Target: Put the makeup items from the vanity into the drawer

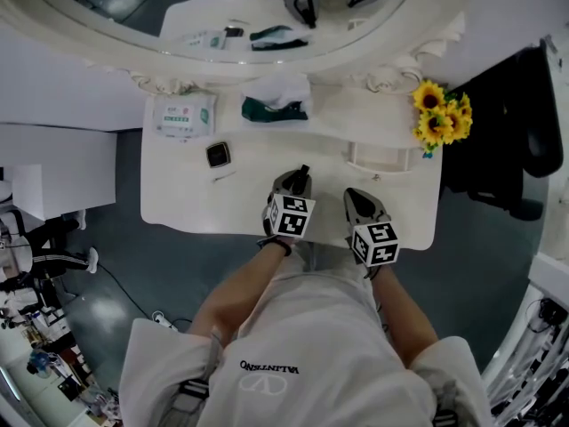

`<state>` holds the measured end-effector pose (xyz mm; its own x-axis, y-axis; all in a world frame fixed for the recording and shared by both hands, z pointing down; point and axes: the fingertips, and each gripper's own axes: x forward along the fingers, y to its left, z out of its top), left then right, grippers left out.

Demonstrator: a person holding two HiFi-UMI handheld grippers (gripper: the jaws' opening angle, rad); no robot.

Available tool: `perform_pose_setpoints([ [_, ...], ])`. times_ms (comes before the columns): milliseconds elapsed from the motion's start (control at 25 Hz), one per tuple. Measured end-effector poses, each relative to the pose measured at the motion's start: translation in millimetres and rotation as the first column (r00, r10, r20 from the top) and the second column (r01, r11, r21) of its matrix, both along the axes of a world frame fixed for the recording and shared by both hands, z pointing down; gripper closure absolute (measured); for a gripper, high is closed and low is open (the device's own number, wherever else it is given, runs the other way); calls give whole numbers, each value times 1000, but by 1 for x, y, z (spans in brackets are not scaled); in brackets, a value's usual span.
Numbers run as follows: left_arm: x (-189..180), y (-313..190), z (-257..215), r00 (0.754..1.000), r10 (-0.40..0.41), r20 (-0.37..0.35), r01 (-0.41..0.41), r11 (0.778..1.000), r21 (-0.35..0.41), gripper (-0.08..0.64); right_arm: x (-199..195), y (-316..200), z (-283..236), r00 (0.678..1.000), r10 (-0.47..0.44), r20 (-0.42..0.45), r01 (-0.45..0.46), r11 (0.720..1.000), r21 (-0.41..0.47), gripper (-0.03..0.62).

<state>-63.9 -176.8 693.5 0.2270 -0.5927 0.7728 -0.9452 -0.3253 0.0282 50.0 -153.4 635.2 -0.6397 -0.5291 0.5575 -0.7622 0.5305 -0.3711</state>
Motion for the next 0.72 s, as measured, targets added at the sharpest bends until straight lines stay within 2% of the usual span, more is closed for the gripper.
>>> perform_pose_setpoints([
  [480, 0, 7, -6, 1000, -2, -26, 2, 1000, -15, 460, 10, -1, -7, 999, 43, 11, -43, 999, 16, 580],
  [720, 40, 17, -21, 994, 94, -57, -94, 996, 11, 460, 32, 0, -11, 995, 102, 4, -102, 994, 26, 580],
])
